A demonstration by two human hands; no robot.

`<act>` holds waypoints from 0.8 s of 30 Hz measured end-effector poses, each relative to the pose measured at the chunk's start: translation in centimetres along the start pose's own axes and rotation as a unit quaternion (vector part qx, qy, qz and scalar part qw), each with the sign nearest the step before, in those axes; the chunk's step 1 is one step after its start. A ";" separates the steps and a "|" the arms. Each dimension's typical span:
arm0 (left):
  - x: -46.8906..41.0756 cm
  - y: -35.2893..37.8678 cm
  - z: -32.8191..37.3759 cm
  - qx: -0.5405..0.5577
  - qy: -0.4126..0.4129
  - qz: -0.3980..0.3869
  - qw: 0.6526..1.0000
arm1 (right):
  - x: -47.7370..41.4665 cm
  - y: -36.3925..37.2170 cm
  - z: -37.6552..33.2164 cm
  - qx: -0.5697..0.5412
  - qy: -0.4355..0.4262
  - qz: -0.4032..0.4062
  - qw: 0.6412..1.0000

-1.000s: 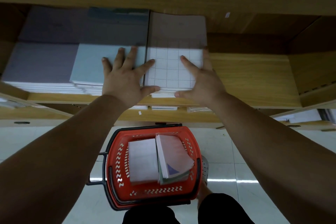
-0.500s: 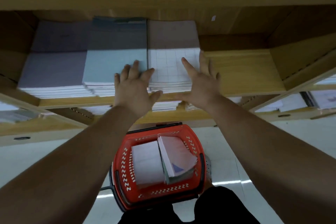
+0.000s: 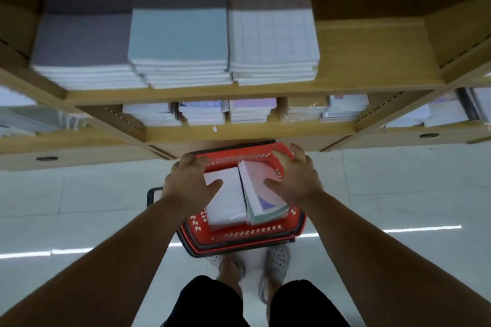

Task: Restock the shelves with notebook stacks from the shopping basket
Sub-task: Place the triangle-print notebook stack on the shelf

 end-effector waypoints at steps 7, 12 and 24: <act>-3.7 11.1 -4.4 0.069 -0.068 -0.074 0.993 | -4.4 10.7 4.2 -0.022 0.007 -0.131 0.991; -8.6 19.3 -6.3 0.123 -0.061 -0.134 0.981 | -8.8 18.0 7.7 -0.058 0.044 -0.160 0.984; -23.2 36.4 -5.7 0.329 -0.063 -0.202 0.920 | -20.6 31.2 15.1 -0.053 0.007 -0.177 0.983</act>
Point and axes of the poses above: each hand's wrist, its own x-axis away from the middle knuckle, its own y-axis out of the palm, z = x × y, the point moved 9 cm from there along -x, towards the middle knuckle, and after that the axes turned 12 degrees about -z, right-handed, at the moved point
